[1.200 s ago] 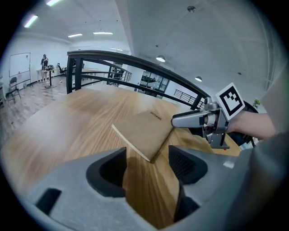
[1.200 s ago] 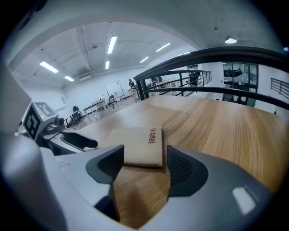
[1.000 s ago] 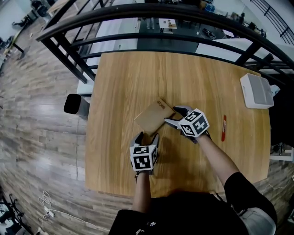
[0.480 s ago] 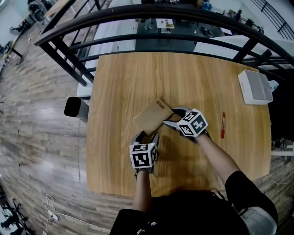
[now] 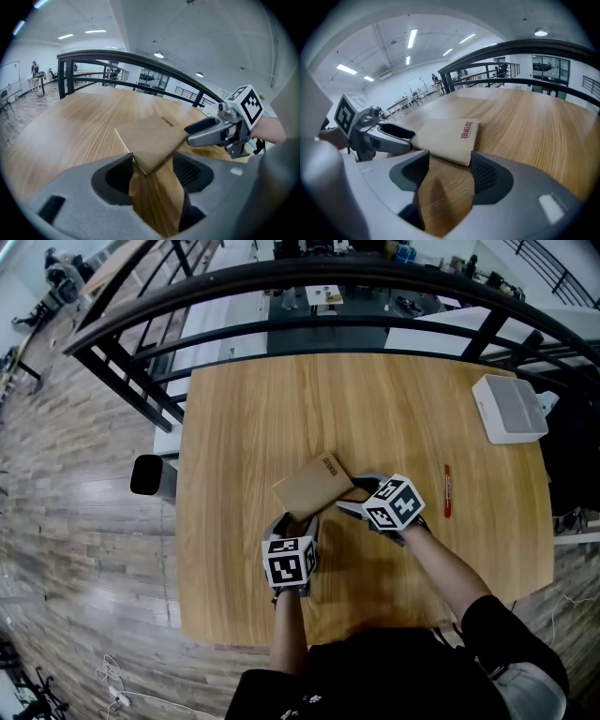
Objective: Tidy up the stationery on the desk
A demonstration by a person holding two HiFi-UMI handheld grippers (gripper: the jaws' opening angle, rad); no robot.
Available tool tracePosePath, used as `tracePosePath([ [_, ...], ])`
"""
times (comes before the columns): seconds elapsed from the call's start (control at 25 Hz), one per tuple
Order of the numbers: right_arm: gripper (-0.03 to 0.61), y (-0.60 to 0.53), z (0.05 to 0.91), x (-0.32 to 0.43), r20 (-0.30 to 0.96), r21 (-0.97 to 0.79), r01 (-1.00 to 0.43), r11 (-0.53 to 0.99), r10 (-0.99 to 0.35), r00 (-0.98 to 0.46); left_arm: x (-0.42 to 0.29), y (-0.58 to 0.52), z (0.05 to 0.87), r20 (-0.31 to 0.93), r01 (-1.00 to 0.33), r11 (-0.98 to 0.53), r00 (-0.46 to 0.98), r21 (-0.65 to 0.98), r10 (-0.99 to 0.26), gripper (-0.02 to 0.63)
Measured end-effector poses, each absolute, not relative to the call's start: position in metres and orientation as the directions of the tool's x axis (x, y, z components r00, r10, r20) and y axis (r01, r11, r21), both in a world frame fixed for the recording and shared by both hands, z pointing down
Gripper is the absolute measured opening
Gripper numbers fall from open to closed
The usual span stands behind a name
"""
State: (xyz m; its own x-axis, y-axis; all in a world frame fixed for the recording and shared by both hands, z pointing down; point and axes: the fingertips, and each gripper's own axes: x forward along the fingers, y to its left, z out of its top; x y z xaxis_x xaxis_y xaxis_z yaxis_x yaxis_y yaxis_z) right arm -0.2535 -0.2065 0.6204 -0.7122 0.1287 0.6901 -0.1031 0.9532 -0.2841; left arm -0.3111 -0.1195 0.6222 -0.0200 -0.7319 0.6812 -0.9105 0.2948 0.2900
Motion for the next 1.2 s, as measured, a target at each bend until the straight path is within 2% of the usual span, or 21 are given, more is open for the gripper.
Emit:
tracePosePath([
  [0.16,0.277,-0.199,0.621,-0.239,0.690,-0.298,-0.127,0.946,0.121,-0.714,-0.308,-0.119,0.624,0.688,-0.923,0.275,-0.015,0.270,-0.726,0.245],
  [0.36,0.275,-0.192,0.620,-0.222,0.684,-0.309,-0.158,0.938,0.104,-0.722,-0.306,-0.118,0.626,0.704,-0.944,0.249,-0.025,0.218,-0.710,0.192],
  [1.0,0.264,-0.188,0.618,-0.151,0.683,-0.347,-0.271,0.898,0.043,-0.729,-0.253,-0.136,0.626,0.710,-0.973,0.086,0.096,0.216,-0.698,0.186],
  [1.2,0.259,-0.185,0.617,-0.130,0.680,-0.364,-0.293,0.884,0.038,-0.732,-0.238,-0.142,0.624,0.724,-0.986,0.020,0.109,0.167,-0.681,0.186],
])
